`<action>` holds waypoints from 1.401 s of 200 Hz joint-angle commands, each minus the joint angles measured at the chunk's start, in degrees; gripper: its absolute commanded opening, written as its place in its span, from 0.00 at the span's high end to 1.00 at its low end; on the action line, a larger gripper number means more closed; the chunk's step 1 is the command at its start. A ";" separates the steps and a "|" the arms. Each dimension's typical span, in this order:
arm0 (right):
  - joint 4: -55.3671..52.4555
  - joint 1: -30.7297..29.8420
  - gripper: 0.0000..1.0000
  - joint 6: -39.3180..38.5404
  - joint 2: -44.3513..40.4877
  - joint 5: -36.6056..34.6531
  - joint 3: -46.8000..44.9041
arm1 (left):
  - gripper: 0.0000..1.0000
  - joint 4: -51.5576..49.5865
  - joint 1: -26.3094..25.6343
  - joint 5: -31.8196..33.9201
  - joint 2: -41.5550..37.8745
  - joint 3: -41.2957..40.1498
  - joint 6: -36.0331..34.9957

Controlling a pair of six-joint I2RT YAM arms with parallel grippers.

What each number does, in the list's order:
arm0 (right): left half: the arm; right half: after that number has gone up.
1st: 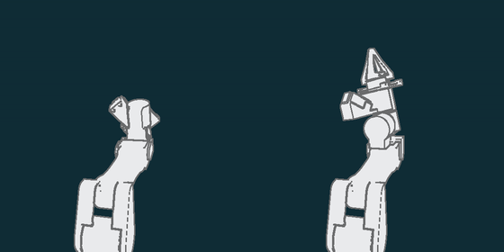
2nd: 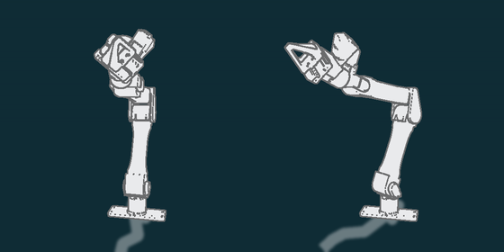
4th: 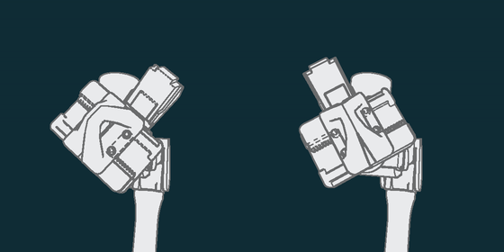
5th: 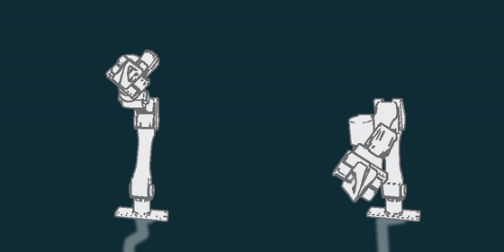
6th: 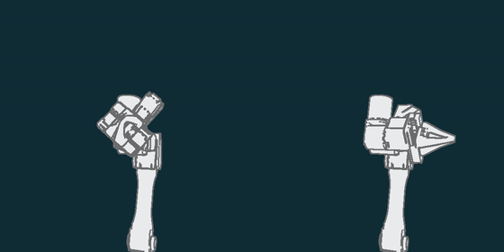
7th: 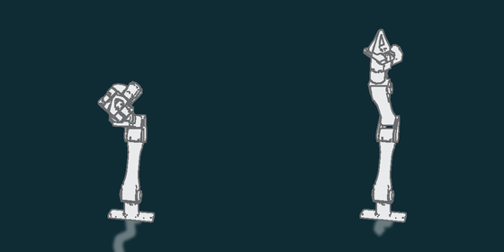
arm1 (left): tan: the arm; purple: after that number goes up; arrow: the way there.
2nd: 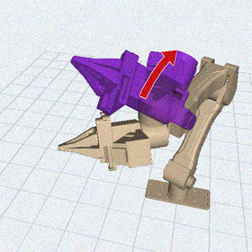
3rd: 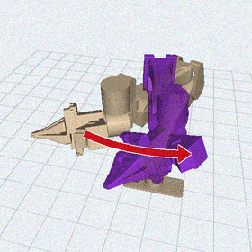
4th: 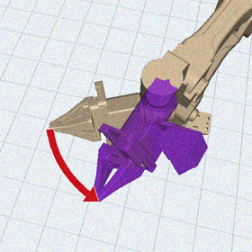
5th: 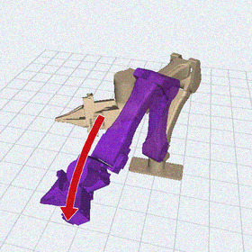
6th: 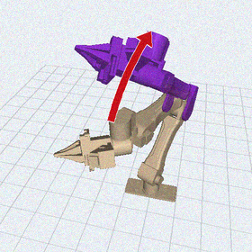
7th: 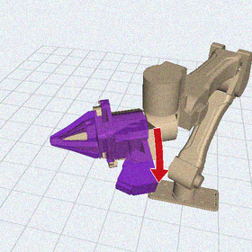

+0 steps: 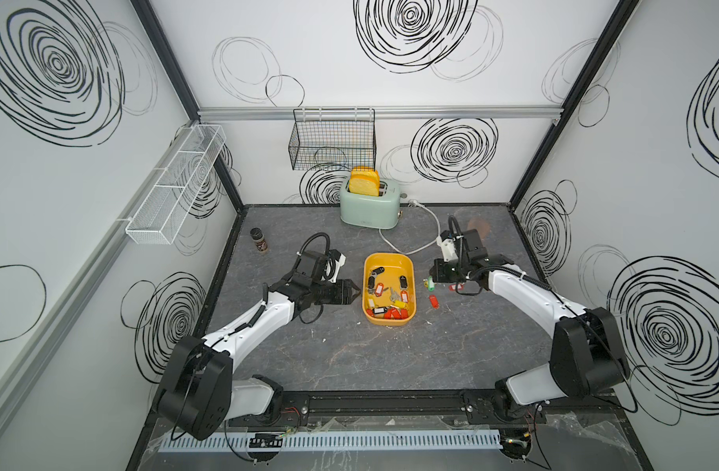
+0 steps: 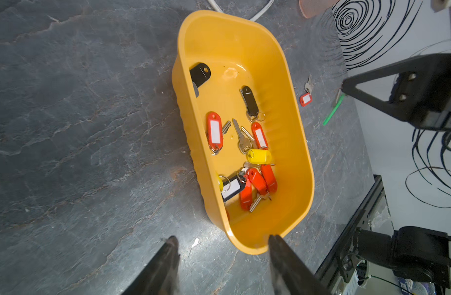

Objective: Take the keys out of the storage box
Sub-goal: Place the key at the center of the board.

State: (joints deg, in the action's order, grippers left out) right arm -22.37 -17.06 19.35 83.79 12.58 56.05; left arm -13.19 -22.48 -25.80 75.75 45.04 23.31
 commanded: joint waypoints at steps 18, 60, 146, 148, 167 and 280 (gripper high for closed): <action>-3.71 7.74 1.00 2.96 -1.97 -5.48 -5.02 | 0.39 1.59 -0.87 0.05 0.98 2.25 -0.98; -3.83 10.35 1.00 2.27 0.22 -7.79 -7.51 | 0.39 1.53 -1.08 0.18 1.09 2.23 -1.09; -1.57 10.51 0.97 1.92 5.73 -6.13 -8.18 | 0.39 1.19 -1.24 1.20 0.33 1.72 -0.96; -1.54 10.48 0.96 1.92 5.74 -6.15 -8.09 | 0.40 1.16 -1.23 1.19 0.34 1.72 -0.96; -1.75 10.48 0.85 2.01 5.35 -6.23 -7.85 | 0.40 1.06 -1.19 1.28 0.56 1.97 -1.01; -2.03 4.93 0.74 -0.83 -4.80 0.48 -5.33 | 0.46 -1.87 -5.30 5.30 6.17 9.41 -1.51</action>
State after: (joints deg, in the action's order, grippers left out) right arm -24.77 -9.34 20.27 82.39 9.41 48.86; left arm -13.87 -26.33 -22.81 79.96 51.44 22.50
